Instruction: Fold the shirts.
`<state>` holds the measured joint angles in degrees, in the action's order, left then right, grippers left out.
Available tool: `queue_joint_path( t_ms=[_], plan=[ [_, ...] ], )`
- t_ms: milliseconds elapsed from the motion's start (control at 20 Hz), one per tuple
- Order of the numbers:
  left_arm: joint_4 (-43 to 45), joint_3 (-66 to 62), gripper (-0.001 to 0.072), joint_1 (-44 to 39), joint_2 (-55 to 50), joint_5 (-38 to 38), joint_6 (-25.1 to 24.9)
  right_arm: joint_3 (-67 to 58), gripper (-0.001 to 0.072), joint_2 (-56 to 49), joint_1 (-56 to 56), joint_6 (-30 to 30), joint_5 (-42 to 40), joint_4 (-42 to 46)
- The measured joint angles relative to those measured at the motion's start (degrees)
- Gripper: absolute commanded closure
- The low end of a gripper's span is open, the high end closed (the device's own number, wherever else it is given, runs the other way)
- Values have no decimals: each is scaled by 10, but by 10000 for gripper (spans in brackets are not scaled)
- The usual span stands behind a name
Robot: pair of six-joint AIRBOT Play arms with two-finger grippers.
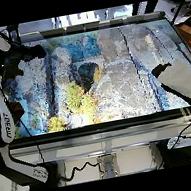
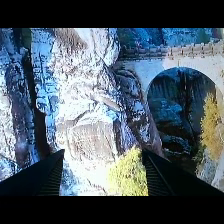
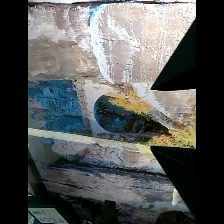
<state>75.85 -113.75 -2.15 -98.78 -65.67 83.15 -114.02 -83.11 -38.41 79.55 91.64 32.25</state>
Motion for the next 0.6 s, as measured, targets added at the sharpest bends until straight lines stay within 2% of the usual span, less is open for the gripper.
queue_joint_path(
  t_ms=[600],
  plan=[
    [0,0,147,0,0,0,0,0,342,0,9,1,14,-7]
  ],
)
